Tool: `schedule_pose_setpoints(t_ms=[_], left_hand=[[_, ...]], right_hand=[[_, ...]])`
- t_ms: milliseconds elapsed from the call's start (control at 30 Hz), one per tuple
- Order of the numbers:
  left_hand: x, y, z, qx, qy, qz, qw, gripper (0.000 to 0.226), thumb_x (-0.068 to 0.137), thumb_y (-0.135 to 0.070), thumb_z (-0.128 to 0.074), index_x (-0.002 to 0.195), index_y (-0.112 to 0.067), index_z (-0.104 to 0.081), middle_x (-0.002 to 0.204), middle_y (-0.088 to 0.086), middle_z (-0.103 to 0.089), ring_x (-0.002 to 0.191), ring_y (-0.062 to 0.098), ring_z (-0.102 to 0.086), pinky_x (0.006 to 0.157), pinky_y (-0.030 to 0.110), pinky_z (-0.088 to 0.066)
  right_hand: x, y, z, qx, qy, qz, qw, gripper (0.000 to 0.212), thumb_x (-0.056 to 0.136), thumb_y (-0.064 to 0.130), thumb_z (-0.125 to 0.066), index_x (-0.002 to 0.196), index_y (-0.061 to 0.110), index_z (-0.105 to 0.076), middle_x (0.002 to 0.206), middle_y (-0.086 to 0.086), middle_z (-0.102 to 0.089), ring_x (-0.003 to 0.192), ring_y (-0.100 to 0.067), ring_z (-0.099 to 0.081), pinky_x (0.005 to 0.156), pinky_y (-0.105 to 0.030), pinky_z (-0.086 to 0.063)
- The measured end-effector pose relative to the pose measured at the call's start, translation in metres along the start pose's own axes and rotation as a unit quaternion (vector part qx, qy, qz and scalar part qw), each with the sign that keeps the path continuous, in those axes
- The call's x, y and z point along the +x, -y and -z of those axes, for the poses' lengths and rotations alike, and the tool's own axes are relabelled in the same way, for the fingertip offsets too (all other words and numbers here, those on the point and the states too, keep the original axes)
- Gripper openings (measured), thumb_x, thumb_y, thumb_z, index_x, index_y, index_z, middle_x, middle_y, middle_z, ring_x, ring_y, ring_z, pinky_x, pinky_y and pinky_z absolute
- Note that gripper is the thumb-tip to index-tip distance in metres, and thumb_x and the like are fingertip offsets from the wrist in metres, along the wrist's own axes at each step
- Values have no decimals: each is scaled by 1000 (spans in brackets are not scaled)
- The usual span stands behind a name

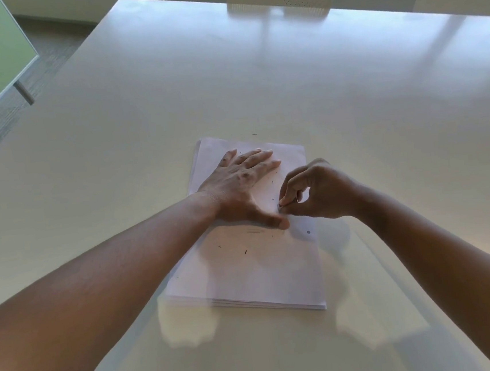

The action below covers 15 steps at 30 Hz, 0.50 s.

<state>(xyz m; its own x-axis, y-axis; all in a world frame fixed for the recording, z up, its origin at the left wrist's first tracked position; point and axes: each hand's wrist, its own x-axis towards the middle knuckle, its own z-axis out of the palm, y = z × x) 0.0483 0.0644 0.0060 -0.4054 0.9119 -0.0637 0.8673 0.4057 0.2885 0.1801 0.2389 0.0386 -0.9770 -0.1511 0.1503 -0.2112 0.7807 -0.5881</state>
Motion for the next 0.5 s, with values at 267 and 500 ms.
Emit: schedule_pose_setpoints(t_ms=[267,500], left_hand=[[4,9,0,22,14,-38,999,97,84,-84,-26,165,-32,-14,173,-5,-4,158,9,4,126,46,10],[4,11,-3,45,26,-49,997,93,85,-80,-12,165,-32,-5,173,-5,2,158,9,8,126,47,12]], right_hand=[[5,-3,-4,-27,-66,0,997,5,71,10,-83,72,12,-78,72,4,-73,61,-8,-64,63,-27,-55],[5,-3,-6,-42,-80,-9,996,7,72,7,-82,74,13,-79,72,5,-73,60,-7,-63,64,-24,-55]])
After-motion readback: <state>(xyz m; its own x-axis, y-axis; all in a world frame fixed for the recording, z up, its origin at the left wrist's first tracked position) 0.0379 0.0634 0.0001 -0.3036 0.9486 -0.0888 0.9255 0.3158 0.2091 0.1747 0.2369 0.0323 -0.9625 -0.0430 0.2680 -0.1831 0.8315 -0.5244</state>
